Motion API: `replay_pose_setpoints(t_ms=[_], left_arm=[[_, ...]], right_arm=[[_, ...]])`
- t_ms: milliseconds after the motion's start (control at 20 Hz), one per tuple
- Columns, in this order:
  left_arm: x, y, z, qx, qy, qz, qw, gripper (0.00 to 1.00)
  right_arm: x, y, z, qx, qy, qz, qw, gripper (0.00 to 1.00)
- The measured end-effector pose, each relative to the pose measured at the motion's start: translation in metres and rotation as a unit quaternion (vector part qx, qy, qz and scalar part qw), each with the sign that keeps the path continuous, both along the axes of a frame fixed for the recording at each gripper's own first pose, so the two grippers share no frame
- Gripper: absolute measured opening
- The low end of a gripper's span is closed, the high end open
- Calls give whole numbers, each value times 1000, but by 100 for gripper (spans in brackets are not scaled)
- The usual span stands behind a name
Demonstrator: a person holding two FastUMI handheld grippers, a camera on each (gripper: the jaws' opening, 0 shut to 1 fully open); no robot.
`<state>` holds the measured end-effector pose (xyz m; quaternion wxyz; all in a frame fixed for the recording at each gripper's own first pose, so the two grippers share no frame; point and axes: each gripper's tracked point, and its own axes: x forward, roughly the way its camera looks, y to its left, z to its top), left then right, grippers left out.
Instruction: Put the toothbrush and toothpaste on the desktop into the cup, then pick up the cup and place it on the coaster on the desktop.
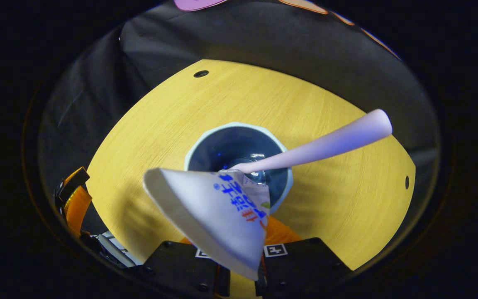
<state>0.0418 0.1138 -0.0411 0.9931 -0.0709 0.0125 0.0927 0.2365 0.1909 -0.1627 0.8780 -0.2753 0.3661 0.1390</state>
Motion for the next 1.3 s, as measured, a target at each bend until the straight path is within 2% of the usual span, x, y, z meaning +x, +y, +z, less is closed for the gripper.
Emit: replay_pose_setpoints(t_ms=[350, 650, 800, 850, 900, 1050, 1200, 1250, 1300], left_arm=[[-6, 8, 0, -2, 4, 7, 1000, 95], [-7, 7, 2, 7, 5, 2, 1000, 95], [-9, 5, 2, 9, 3, -1, 1000, 95], [-10, 4, 2, 9, 3, -3, 1000, 95], [-11, 3, 2, 9, 3, -4, 1000, 95], [-14, -1, 3, 14, 1, -10, 1000, 95], [-17, -9, 8, 22, -2, -21, 1000, 95], [-18, -13, 11, 27, -3, -25, 999, 95], [-19, -17, 13, 31, -4, -29, 999, 95]], right_arm=[[10, 9, -20, -23, 10, -6, 1000, 29], [9, 6, -20, -27, 21, -4, 999, 29], [0, 8, -6, -7, 15, 2, 1000, 29], [-2, 10, 1, 5, 11, 5, 1000, 47], [-6, 13, 6, 15, 5, 7, 1000, 53], [-26, 17, 28, 54, -14, 33, 998, 99], [-51, 13, 51, 92, -46, 46, 994, 99], [-56, 9, 58, 106, -60, 44, 992, 96], [-62, 5, 67, 121, -77, 40, 989, 99]])
